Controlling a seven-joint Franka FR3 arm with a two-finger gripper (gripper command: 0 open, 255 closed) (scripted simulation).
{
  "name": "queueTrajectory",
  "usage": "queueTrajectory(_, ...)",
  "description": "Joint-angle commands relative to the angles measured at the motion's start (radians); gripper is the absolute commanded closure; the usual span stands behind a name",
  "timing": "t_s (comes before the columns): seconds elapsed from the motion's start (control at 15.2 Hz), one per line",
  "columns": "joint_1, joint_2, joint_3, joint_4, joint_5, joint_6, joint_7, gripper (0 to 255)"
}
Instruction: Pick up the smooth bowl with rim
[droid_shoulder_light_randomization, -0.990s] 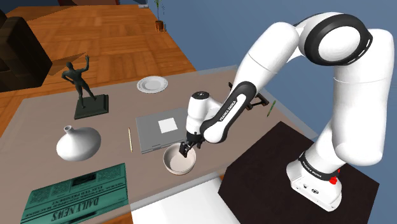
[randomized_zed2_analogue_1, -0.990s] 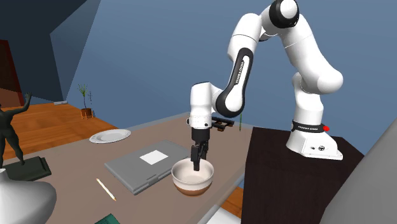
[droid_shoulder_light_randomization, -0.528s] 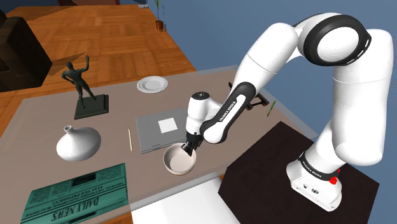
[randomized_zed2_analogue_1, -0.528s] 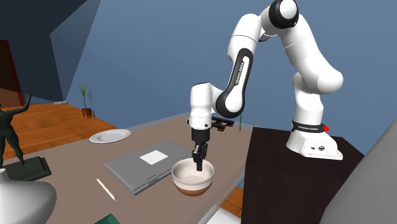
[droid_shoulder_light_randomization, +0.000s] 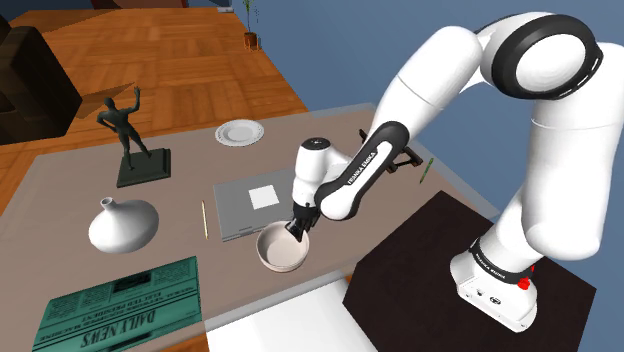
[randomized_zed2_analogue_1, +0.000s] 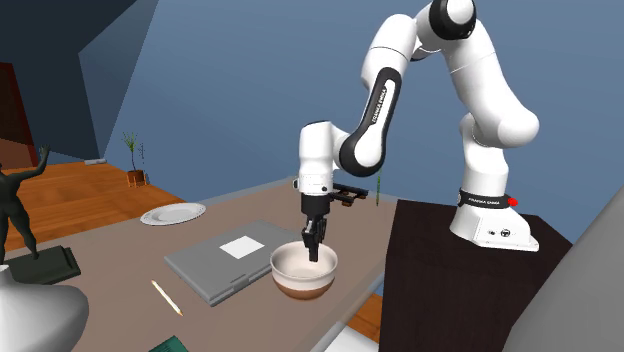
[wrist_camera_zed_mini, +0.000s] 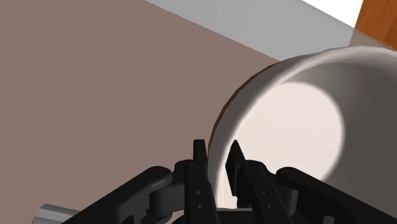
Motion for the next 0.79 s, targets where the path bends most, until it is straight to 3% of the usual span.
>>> queueTrajectory(0.0,-0.009,-0.028,0.010,-0.004,0.009,-0.023,-0.004,255)
queueTrajectory(0.73,-0.041,-0.148,0.051,-0.015,0.059,-0.129,-0.025,255)
